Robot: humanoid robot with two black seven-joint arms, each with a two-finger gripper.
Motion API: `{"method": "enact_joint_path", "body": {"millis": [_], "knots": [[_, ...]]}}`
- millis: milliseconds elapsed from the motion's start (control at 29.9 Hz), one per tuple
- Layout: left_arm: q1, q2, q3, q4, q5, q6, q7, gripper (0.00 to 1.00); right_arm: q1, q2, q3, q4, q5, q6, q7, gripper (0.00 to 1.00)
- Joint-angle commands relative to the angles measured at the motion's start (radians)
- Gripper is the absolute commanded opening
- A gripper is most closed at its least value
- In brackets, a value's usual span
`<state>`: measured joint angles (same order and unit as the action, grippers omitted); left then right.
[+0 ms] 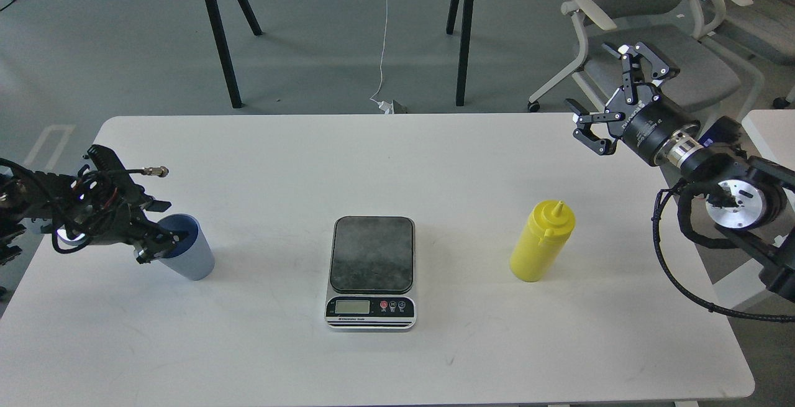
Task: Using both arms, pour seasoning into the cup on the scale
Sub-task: 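Lower the left gripper onto the blue cup and grasp it, then lift the blue cup with the left gripper and set it on the scale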
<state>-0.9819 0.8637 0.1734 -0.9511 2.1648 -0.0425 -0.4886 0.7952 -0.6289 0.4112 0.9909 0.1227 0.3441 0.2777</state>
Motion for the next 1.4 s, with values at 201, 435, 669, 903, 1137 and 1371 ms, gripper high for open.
{"method": "enact_joint_path", "body": {"millis": [201, 435, 669, 903, 1137, 1371], "knots": [[0.002, 0.001, 0.000, -0.002, 0.004, 0.000, 0.000, 0.40, -0.005, 0.000, 0.001, 0.000, 0.000, 0.000, 0.000, 0.99], [-0.001, 0.001, 0.017, -0.003, 0.004, 0.000, 0.000, 0.24, -0.011, 0.001, 0.001, -0.001, 0.000, -0.004, 0.000, 0.99], [-0.006, 0.000, 0.018, -0.003, 0.004, -0.002, 0.000, 0.12, -0.013, 0.001, 0.001, 0.000, 0.000, -0.007, 0.000, 0.99], [-0.015, 0.000, 0.017, -0.003, 0.003, -0.002, 0.000, 0.06, -0.014, 0.003, 0.001, -0.001, 0.000, -0.007, 0.000, 0.99], [-0.018, 0.000, 0.015, -0.003, -0.002, -0.008, 0.000, 0.05, -0.014, 0.003, 0.001, -0.001, 0.000, -0.007, 0.000, 0.99], [-0.027, 0.001, 0.015, -0.003, -0.006, -0.011, 0.000, 0.03, -0.014, 0.017, 0.001, -0.014, 0.000, -0.007, 0.002, 0.99]]}}
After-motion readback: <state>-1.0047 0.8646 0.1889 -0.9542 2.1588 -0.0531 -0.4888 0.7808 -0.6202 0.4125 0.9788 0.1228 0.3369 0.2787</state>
